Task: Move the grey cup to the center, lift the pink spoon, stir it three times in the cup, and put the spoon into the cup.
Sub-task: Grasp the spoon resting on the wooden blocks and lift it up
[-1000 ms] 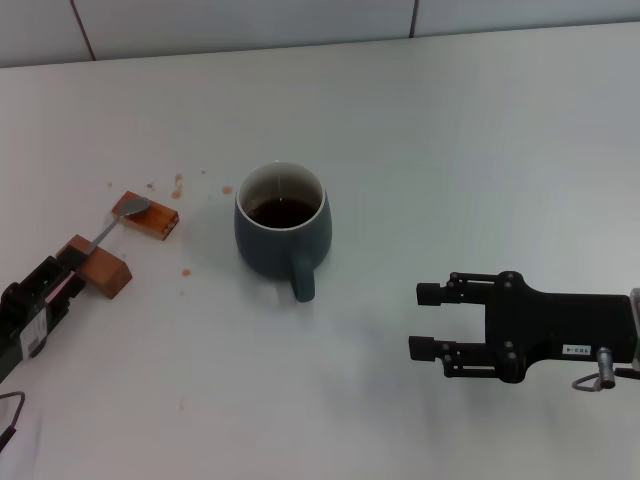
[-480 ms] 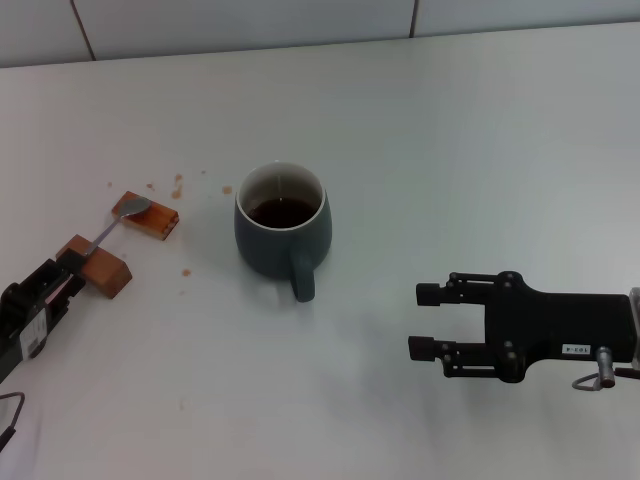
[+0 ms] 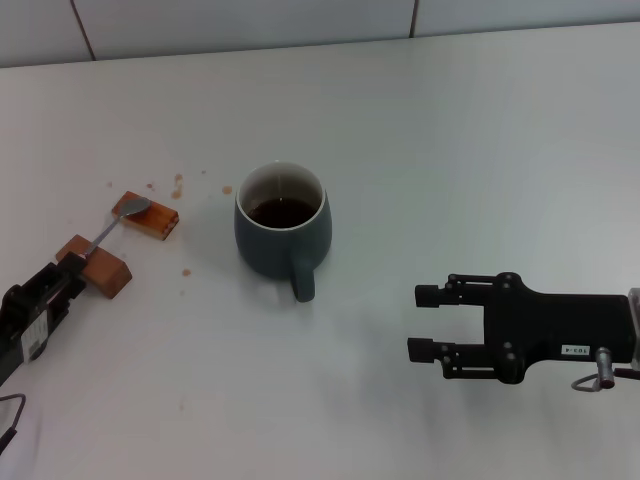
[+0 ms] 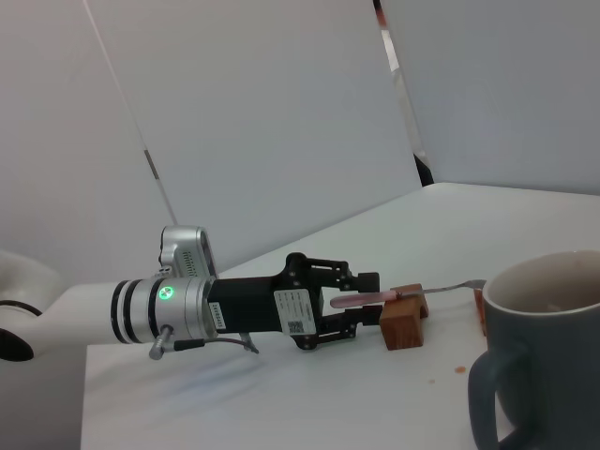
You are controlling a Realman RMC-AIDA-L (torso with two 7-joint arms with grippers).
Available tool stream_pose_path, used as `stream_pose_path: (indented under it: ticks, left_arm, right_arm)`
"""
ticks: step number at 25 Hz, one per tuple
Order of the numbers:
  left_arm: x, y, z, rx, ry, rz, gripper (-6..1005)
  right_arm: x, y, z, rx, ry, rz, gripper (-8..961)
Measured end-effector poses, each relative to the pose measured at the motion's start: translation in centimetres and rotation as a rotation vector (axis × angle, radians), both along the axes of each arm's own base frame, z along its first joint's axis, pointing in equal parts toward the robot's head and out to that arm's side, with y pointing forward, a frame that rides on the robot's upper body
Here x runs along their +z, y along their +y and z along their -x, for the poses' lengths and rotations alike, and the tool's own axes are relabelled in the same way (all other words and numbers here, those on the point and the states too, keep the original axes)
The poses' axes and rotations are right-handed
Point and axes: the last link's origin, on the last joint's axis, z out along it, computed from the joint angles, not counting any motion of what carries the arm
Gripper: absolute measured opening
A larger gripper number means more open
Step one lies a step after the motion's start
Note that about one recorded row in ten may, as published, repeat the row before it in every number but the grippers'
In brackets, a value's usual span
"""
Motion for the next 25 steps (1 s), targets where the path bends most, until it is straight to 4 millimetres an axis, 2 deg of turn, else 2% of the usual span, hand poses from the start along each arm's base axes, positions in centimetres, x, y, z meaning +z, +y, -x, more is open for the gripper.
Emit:
stream_pose_path:
  ticks: [25]
  left_arm:
    - [-0.04, 0.34, -0.02, 0.0, 0.009, 0.003, 263]
  right_arm:
    - [0.0, 0.03, 0.03, 0.0, 0.0, 0.0, 701]
